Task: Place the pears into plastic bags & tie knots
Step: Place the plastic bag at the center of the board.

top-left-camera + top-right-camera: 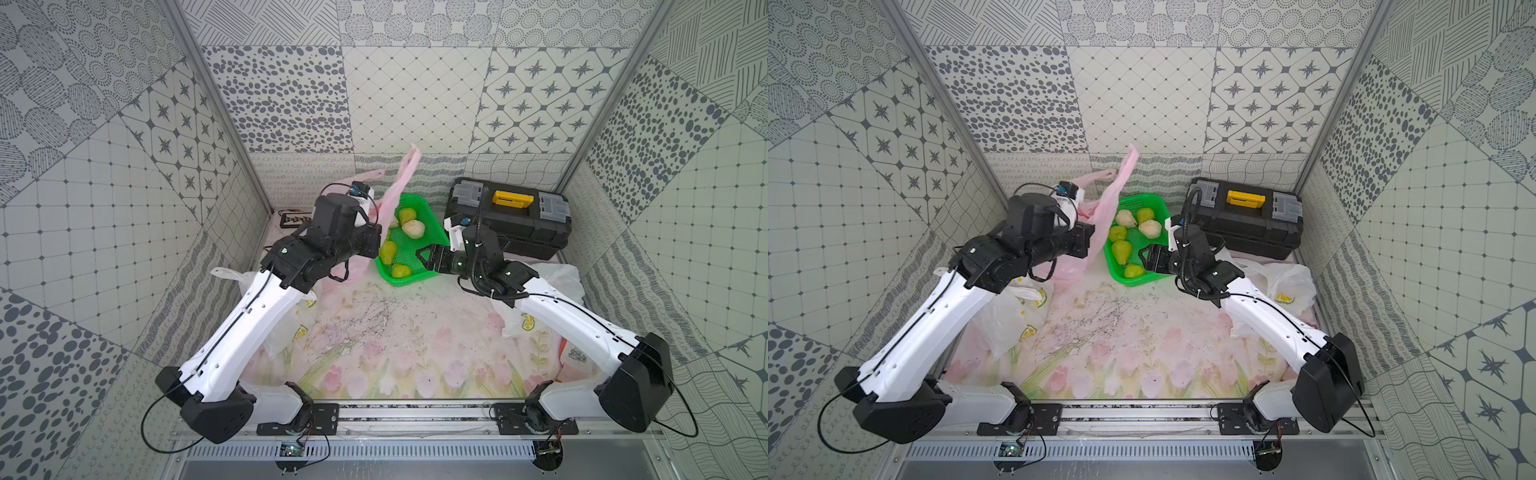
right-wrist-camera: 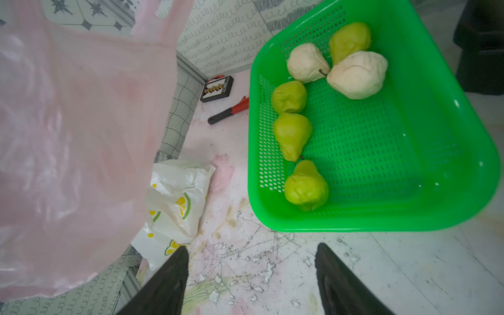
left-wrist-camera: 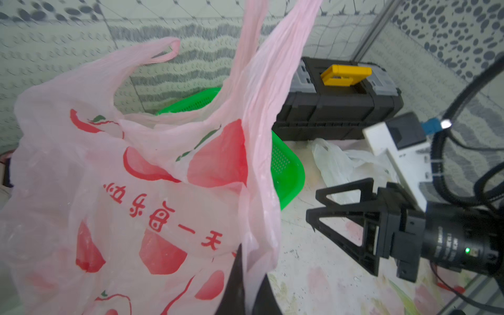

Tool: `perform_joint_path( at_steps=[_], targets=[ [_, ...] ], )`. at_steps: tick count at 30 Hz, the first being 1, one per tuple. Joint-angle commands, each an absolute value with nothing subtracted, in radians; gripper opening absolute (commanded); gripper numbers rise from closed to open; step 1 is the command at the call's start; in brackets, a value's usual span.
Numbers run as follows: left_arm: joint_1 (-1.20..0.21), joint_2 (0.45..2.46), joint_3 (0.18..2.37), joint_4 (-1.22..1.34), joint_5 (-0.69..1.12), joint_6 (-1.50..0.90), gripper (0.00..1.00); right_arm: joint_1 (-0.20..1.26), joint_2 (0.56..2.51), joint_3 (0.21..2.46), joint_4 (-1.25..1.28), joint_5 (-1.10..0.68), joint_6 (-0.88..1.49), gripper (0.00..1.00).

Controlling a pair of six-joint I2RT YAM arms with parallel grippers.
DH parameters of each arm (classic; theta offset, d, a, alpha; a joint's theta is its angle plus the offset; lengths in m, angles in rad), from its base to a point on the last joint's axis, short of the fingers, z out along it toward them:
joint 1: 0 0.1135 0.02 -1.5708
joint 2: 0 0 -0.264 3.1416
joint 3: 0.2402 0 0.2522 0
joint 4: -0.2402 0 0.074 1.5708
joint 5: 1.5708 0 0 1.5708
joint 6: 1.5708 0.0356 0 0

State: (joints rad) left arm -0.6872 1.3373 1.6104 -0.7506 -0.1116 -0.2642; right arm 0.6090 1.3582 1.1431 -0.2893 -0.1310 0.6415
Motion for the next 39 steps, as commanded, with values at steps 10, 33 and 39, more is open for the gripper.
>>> perform_joint_path(
  at_steps=[10, 33, 39],
  targets=[
    [-0.877, 1.463, 1.295, -0.535, 0.162, -0.435, 0.44, 0.469, 1.208, 0.968, -0.41, -0.146, 0.828, 0.82],
    [-0.628, 1.321, 1.172, -0.602, 0.155, -0.51, 0.56, 0.461, 1.284, 0.928, -0.386, -0.155, 1.001, 0.83],
    [-0.629, 1.296, 1.192, -0.682, 0.03, -0.483, 0.57, 0.51, 1.509, 0.946, -0.173, -0.2, 1.085, 0.76]
  ],
)
